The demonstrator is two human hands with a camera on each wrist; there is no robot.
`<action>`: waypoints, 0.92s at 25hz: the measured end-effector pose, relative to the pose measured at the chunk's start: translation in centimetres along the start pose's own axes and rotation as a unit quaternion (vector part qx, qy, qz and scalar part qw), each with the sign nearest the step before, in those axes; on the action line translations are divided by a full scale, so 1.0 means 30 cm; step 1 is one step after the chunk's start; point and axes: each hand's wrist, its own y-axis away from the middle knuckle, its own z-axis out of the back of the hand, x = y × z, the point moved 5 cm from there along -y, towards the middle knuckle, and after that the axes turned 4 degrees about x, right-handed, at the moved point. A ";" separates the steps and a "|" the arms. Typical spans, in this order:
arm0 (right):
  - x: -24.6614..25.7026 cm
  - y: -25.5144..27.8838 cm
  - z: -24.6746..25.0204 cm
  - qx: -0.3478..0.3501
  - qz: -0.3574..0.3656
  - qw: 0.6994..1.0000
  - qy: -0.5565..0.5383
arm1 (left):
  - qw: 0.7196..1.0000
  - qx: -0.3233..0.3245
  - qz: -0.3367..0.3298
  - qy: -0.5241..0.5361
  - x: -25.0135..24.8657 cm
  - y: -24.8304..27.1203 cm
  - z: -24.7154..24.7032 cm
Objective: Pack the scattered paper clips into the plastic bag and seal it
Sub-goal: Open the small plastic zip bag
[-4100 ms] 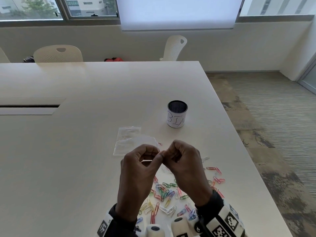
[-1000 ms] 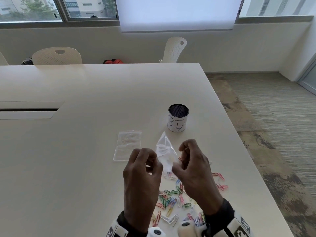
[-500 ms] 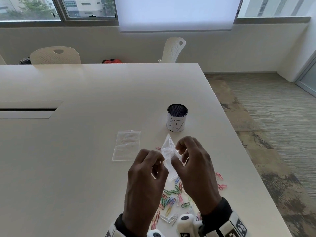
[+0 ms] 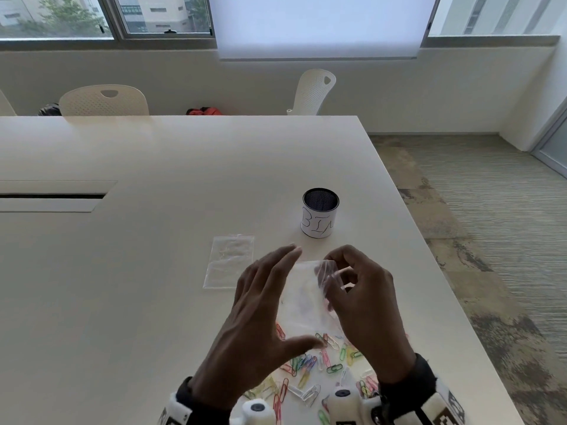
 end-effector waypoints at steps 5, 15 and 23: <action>0.034 0.004 -0.022 0.075 -0.019 0.993 -0.092 | 0.998 -0.021 -0.042 -0.036 -0.013 -0.025 -0.040; 0.015 0.016 0.009 0.143 -0.030 0.988 0.049 | 0.999 -0.004 -0.018 -0.035 0.033 -0.003 -0.037; 0.099 0.033 0.051 0.030 0.049 0.990 0.129 | 0.998 -0.029 -0.003 -0.056 0.049 0.002 -0.031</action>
